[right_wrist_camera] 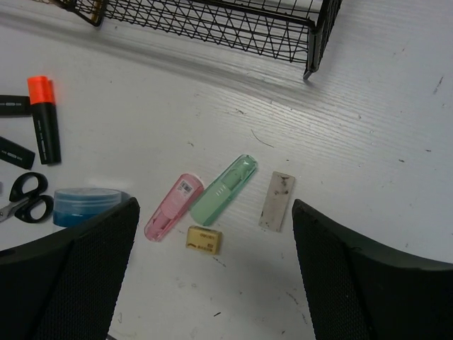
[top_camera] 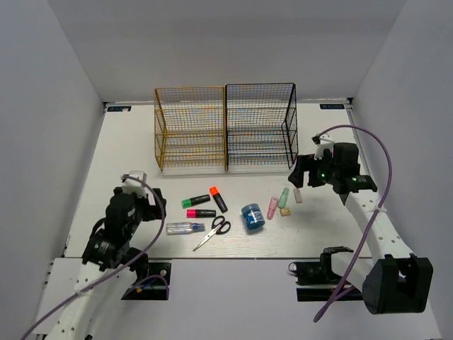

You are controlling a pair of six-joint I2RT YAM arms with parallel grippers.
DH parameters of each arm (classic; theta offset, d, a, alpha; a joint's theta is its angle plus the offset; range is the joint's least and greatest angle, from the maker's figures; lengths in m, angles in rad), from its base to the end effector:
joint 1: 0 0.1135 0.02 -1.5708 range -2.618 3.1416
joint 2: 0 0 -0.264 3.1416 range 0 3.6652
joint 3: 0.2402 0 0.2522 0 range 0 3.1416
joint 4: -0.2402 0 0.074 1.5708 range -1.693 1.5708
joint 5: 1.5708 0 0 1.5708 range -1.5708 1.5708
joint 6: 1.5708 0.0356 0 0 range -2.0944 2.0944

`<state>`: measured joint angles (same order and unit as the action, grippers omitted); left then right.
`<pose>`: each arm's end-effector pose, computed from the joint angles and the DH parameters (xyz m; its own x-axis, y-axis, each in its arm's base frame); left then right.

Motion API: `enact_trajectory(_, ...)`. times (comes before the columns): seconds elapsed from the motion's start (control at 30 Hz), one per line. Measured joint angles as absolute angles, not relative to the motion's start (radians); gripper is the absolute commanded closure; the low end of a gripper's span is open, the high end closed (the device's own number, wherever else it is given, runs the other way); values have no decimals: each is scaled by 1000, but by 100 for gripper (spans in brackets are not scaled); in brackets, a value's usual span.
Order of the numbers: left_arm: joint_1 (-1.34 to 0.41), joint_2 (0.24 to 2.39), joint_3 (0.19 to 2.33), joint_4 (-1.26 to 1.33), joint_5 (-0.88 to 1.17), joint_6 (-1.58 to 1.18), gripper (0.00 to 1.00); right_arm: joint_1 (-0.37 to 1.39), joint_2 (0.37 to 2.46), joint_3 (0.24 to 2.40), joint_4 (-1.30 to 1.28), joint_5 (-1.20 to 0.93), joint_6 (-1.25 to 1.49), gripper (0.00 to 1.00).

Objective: Sort the stationery into containers
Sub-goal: Grab a piece of stationery with the right arm

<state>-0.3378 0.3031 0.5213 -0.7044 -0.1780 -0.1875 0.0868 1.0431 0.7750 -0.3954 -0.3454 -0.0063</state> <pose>0.0876 -0.0241 0.2530 -0.4664 -0.0306 -0.8840 0.0932 0.9921 -0.0835 0.2220 0.0314 0.2683 -0.6114 -0.0591 -0.7891 -0.3512 0.9139 0.2036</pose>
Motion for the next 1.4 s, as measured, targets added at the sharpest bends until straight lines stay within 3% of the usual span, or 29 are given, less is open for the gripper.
enact_trajectory(0.37,-338,507,521,-698,-110,-193,1,87,1036,775,-411,-373,-28,10)
enact_trajectory(0.4,-338,514,521,-694,-104,-196,4,87,1032,775,-413,-386,-45,21)
enact_trajectory(0.43,-338,524,521,-689,-88,-200,17,87,1026,774,-415,-403,-74,50)
enact_trajectory(0.47,-338,535,522,-685,-73,-206,44,87,1019,772,-418,-434,-128,100)
enact_trajectory(0.5,-338,559,533,-686,-54,-212,99,88,1011,769,-423,-469,-175,100)
enact_trajectory(0.57,-338,623,564,-685,-4,-210,100,91,1002,770,-448,-547,-264,98)
enact_trajectory(0.6,-338,670,592,-695,26,-208,100,92,1002,775,-481,-595,-347,55)
enact_trajectory(0.63,-339,717,620,-699,55,-207,96,92,1006,783,-537,-654,-450,31)
enact_trajectory(0.67,-345,762,645,-696,80,-204,70,92,1012,795,-607,-710,-564,17)
enact_trajectory(0.7,-351,807,662,-686,99,-195,31,93,1019,807,-678,-761,-699,10)
enact_trajectory(0.73,-356,838,665,-677,114,-190,0,97,1027,815,-739,-801,-828,10)
enact_trajectory(0.9,-366,871,658,-716,104,-194,0,146,1162,920,-1024,-915,-1358,10)
enact_trajectory(1.03,-366,813,637,-725,71,-192,0,216,1258,958,-1055,-920,-1588,10)
enact_trajectory(1.4,-367,789,633,-736,67,-191,0,422,1391,891,-810,-860,-1630,10)
